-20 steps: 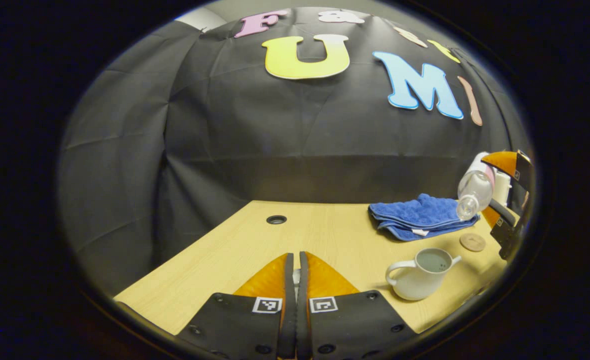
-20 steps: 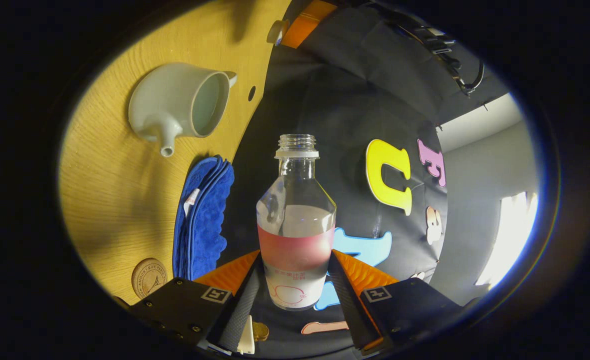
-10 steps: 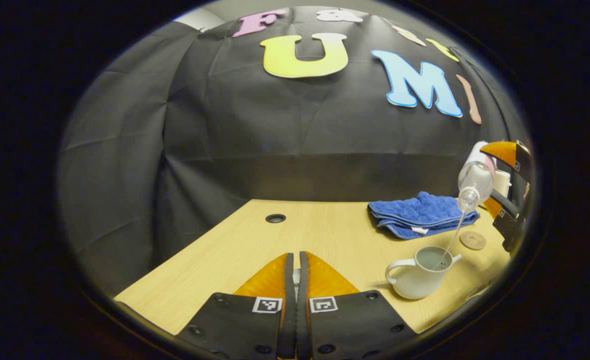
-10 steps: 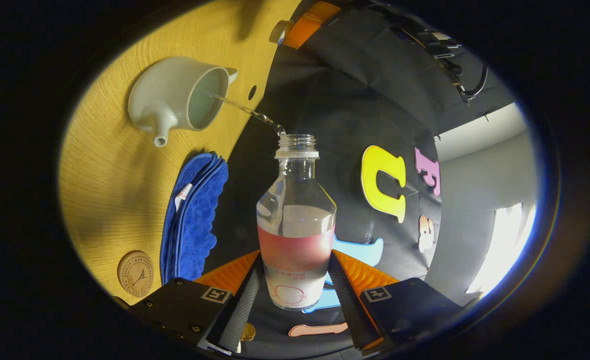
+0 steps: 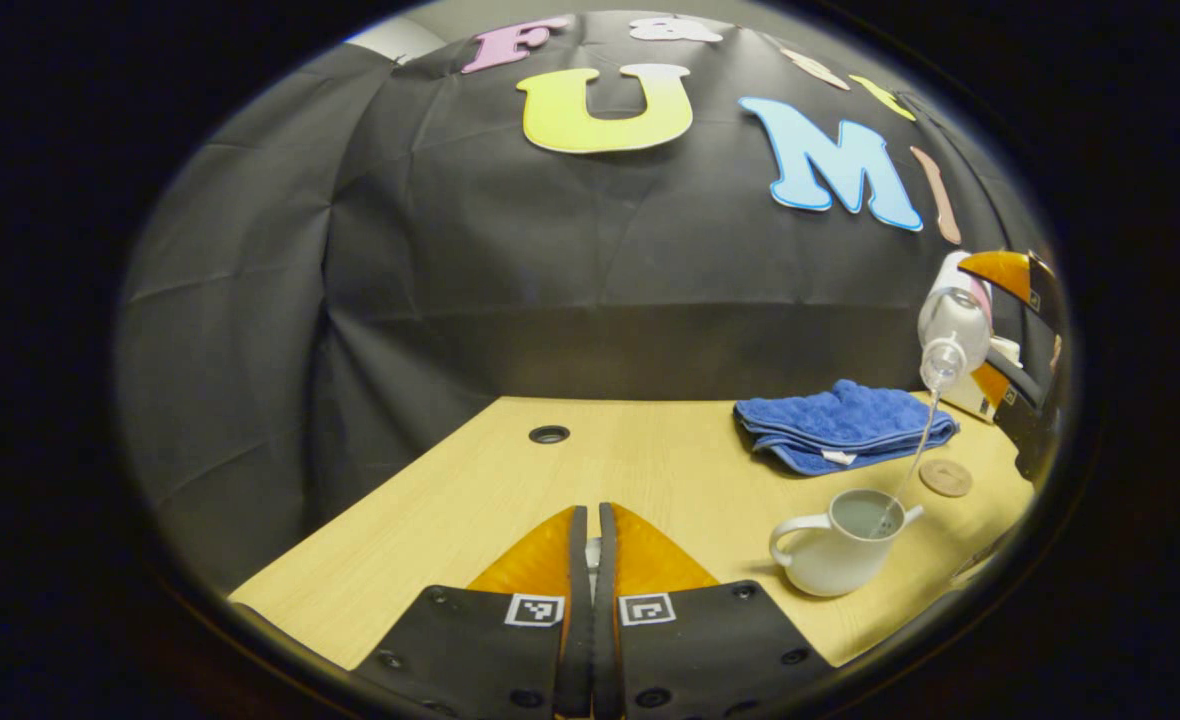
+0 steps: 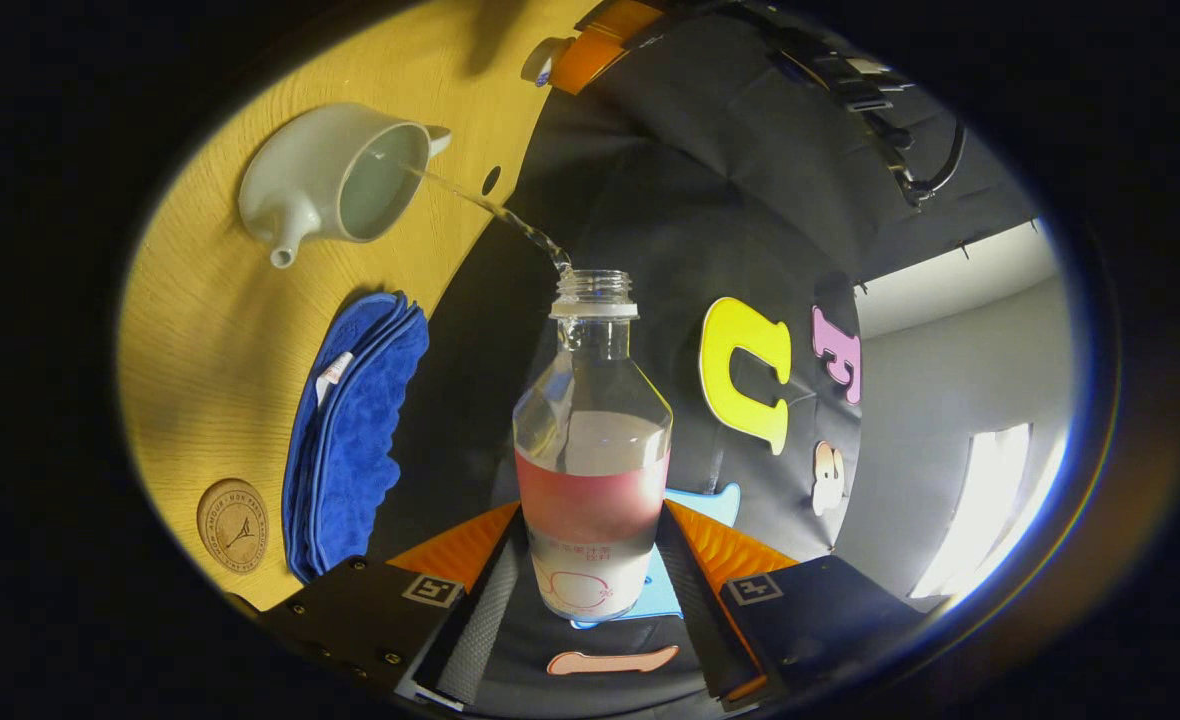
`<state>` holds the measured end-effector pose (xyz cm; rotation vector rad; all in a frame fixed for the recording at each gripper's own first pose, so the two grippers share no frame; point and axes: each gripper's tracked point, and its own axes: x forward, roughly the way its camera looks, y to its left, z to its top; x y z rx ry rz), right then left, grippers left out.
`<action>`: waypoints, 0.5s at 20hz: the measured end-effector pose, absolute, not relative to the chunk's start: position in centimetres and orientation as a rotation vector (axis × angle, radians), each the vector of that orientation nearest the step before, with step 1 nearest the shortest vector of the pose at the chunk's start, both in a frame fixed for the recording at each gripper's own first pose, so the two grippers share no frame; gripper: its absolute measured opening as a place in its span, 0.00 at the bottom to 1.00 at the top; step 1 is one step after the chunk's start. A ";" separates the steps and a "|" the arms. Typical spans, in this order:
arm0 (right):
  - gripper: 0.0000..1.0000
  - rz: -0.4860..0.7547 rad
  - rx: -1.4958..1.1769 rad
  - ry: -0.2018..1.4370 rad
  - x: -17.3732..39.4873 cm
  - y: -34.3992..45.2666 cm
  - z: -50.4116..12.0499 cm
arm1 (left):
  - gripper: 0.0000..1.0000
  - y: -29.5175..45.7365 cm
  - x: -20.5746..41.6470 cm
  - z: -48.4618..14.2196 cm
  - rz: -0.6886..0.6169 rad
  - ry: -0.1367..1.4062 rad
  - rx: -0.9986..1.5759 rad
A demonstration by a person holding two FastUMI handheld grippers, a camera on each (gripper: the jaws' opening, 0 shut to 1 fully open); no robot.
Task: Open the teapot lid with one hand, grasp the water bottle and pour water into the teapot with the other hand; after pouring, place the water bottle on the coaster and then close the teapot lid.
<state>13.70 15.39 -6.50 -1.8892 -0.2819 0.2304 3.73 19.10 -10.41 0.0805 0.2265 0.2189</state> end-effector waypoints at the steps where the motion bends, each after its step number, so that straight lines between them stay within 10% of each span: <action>1: 0.80 0.227 -1.894 -0.286 13.9 15.4 -6.4 | 0.07 19.0 3.7 -10.5 0.218 0.227 0.080; 10: 0.80 0.203 -1.938 -0.340 14.8 15.6 -5.1 | 0.07 19.2 3.7 -10.5 0.219 0.233 0.085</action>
